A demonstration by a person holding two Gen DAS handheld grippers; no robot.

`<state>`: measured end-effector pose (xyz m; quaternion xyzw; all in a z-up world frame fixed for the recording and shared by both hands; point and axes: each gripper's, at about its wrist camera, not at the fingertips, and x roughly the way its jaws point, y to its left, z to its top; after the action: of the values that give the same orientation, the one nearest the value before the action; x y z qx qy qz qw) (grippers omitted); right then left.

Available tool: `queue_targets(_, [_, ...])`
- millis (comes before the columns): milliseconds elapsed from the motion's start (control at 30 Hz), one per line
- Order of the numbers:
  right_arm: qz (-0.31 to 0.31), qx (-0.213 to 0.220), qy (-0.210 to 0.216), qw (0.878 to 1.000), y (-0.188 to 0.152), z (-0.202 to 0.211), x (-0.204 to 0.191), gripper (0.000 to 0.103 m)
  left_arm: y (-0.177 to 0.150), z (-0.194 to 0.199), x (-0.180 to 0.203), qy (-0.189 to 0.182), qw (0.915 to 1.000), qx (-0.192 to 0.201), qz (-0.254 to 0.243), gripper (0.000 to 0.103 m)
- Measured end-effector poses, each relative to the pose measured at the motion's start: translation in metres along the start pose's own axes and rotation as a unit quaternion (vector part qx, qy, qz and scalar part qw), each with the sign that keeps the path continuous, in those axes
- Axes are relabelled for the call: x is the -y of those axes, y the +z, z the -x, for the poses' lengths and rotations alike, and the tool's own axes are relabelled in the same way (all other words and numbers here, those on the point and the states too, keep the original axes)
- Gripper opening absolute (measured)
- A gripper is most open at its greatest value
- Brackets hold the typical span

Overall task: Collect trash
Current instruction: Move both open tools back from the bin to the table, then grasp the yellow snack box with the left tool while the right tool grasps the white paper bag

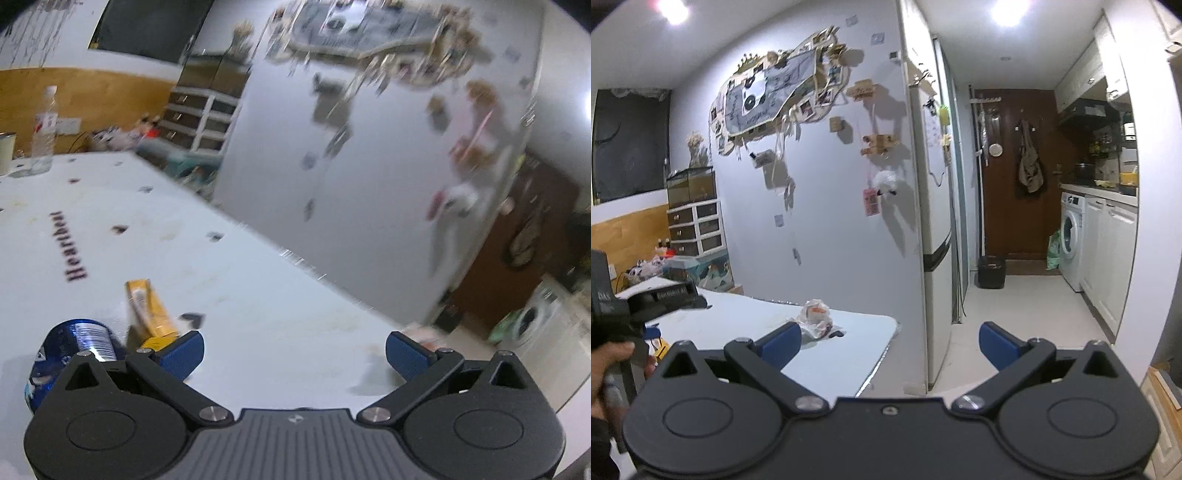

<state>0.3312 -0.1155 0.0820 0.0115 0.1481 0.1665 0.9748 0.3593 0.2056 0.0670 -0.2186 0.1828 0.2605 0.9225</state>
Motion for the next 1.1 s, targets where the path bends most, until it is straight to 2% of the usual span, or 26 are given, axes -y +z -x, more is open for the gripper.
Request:
queue_targets(133, [0.004, -0.010, 0.008, 1.000, 0.002, -0.022, -0.018, 0.103, 0.015, -0.017, -0.019, 0.043, 0.9988, 0.011, 0.018, 0.103])
queue_targets(400, [-0.009, -0.030, 0.046, 0.998, 0.011, -0.073, -0.053, 0.103, 0.033, -0.044, -0.061, 0.088, 0.9952, 0.001, 0.043, 0.103])
queue_targets(633, [-0.018, -0.070, 0.066, 0.995, 0.021, -0.136, -0.084, 0.103, 0.040, -0.068, -0.084, 0.084, 0.9949, -0.028, 0.049, 0.103])
queue_targets(900, [-0.048, -0.112, 0.050, 0.991, 0.018, -0.189, -0.092, 0.103, 0.047, -0.079, -0.084, 0.084, 0.9955, -0.037, -0.025, 0.103])
queue_targets(1100, [-0.069, -0.135, 0.037, 0.988, 0.011, -0.225, -0.089, 0.103, 0.043, -0.089, -0.084, 0.072, 0.9947, -0.055, -0.048, 0.103])
